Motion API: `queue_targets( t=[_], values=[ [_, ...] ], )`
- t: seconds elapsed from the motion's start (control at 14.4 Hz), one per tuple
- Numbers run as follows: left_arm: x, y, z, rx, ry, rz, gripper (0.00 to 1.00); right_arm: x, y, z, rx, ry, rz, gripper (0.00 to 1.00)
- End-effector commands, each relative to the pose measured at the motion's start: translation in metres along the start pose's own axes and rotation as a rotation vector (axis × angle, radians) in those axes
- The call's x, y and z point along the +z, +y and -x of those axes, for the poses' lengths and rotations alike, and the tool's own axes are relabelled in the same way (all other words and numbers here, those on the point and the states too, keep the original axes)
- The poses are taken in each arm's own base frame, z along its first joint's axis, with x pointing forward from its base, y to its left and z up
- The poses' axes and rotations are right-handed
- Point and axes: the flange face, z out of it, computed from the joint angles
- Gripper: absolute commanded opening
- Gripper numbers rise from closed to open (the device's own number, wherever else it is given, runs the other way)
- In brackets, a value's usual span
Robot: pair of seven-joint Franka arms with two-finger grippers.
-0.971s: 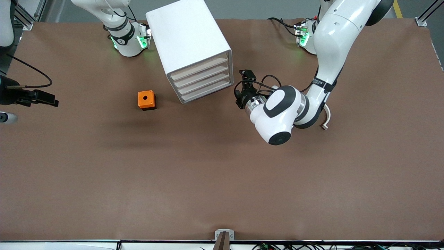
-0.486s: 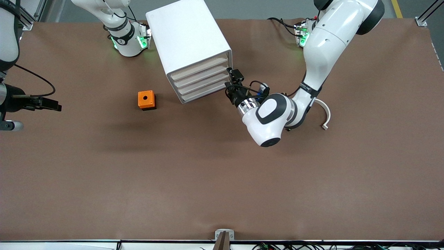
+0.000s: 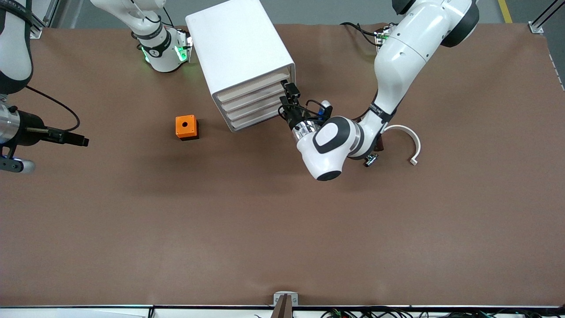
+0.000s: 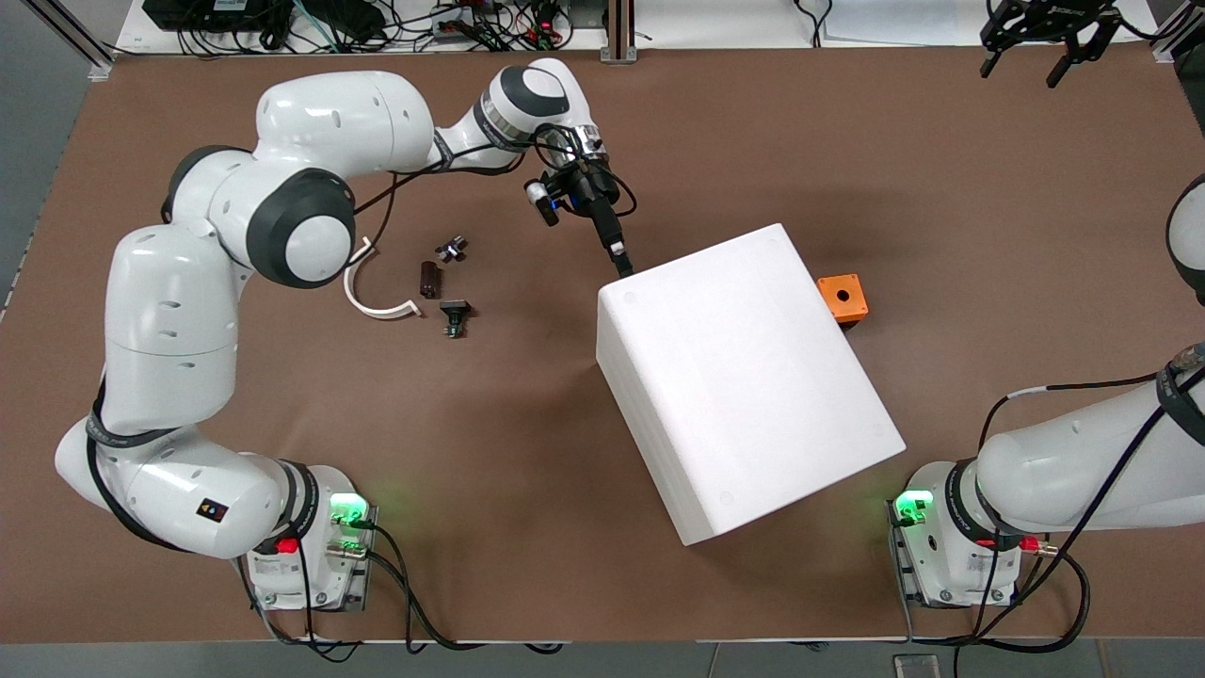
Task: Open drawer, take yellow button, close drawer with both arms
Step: 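Grasp the drawer handle with the left gripper while the right gripper approaches, then pull the drawer open with the left gripper while the right gripper reaches over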
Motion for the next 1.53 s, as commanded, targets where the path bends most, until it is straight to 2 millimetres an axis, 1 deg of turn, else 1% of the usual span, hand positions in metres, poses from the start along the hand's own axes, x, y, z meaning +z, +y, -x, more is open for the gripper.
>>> queue_targets(
  t=[0.0, 0.14, 0.21, 0.35, 0.49, 0.56, 0.62, 0.76, 0.9, 0.97, 1.11, 1.18, 1.32, 1.39, 1.46],
  values=[
    [0.027, -0.001, 0.01, -0.022, 0.035, -0.034, 0.72, -0.004, -0.012, 0.006, 0.076, -0.013, -0.024, 1.0],
    [0.044, 0.0, 0.013, -0.026, 0.059, -0.04, 0.71, -0.002, -0.021, 0.01, 0.079, -0.026, -0.022, 1.0],
    [0.051, 0.0, 0.016, -0.024, 0.071, -0.042, 0.66, -0.001, -0.028, 0.012, 0.072, -0.035, -0.023, 1.0],
    [0.06, 0.002, 0.018, -0.024, 0.084, -0.047, 0.54, 0.0, -0.038, 0.015, 0.129, -0.043, -0.034, 1.0],
    [0.066, 0.001, 0.02, -0.022, 0.091, -0.046, 0.4, 0.001, -0.058, 0.02, 0.139, -0.041, -0.025, 1.0],
    [0.066, 0.001, 0.021, -0.019, 0.091, -0.044, 0.32, 0.002, -0.063, 0.021, 0.141, -0.038, -0.024, 1.0],
    [0.065, 0.002, 0.02, -0.021, 0.091, -0.043, 0.25, 0.001, -0.072, 0.024, 0.147, -0.035, -0.023, 1.0],
    [0.061, 0.003, 0.02, -0.024, 0.07, -0.049, 0.18, 0.0, -0.087, 0.03, 0.2, -0.029, -0.018, 1.0],
    [0.057, 0.007, 0.019, -0.028, 0.059, -0.043, 0.11, 0.002, -0.122, 0.043, 0.25, -0.013, -0.01, 1.0],
    [0.056, 0.007, 0.019, -0.031, 0.054, -0.037, 0.08, 0.004, -0.135, 0.047, 0.304, -0.005, -0.008, 1.0],
    [0.054, 0.008, 0.018, -0.031, 0.05, -0.036, 0.03, 0.013, -0.173, 0.062, 0.379, 0.013, -0.005, 1.0],
    [0.052, 0.008, 0.018, -0.033, 0.047, -0.035, 0.03, 0.019, -0.19, 0.067, 0.432, 0.025, -0.008, 1.0],
    [0.042, 0.009, 0.015, -0.033, 0.031, -0.033, 0.03, 0.032, -0.23, 0.086, 0.487, 0.048, -0.014, 1.0],
    [0.039, 0.01, 0.013, -0.035, 0.025, -0.032, 0.03, 0.035, -0.245, 0.093, 0.52, 0.061, -0.02, 1.0],
    [0.034, 0.01, 0.011, -0.035, 0.017, -0.032, 0.03, 0.038, -0.255, 0.099, 0.534, 0.063, -0.017, 1.0]
  ],
)
